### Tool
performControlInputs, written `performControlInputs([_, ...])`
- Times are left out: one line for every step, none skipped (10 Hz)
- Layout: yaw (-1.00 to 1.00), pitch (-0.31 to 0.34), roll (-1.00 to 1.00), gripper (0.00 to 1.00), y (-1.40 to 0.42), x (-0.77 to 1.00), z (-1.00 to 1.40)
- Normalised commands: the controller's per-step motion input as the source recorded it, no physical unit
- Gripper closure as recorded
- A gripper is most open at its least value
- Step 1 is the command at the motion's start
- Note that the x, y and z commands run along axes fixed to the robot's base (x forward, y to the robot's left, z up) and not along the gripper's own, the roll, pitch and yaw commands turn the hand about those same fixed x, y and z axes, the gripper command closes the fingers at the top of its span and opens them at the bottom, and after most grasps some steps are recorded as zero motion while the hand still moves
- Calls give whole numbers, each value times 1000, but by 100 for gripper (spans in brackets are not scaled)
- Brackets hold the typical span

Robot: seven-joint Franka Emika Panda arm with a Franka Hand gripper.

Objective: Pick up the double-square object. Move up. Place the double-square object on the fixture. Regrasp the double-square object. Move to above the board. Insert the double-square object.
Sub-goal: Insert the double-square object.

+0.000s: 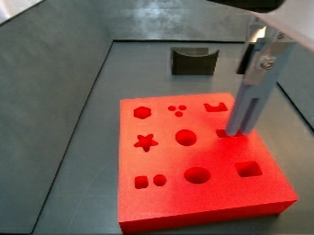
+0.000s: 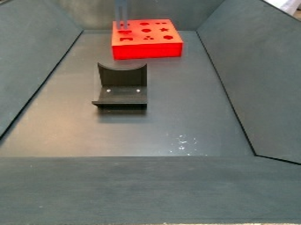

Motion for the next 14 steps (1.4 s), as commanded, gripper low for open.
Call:
performControlInputs([0, 300, 384, 100, -86, 391, 0])
performControlInputs([0, 347, 500, 100, -160, 194, 63])
performControlInputs([0, 369, 500, 100, -291, 160, 97])
performControlInputs([0, 333, 496, 100, -380, 109, 23])
performControlInputs([0, 299, 384, 100, -437, 183, 0])
performControlInputs([0, 186, 217, 100, -217, 266, -69])
performControlInputs([143, 67, 49, 100, 0, 220, -229])
performControlInputs([194, 34, 0, 100, 11, 189, -246])
performControlInputs([251, 13, -57, 100, 54, 254, -180])
performControlInputs([314, 0, -93, 100, 126, 251, -109])
performControlInputs([297, 0, -94, 100, 157, 94, -77])
performControlInputs([191, 0, -94, 100, 163, 0, -46])
performControlInputs([26, 17, -100, 100, 146, -20, -69])
performControlInputs([0, 14, -144, 100, 46, -31, -77])
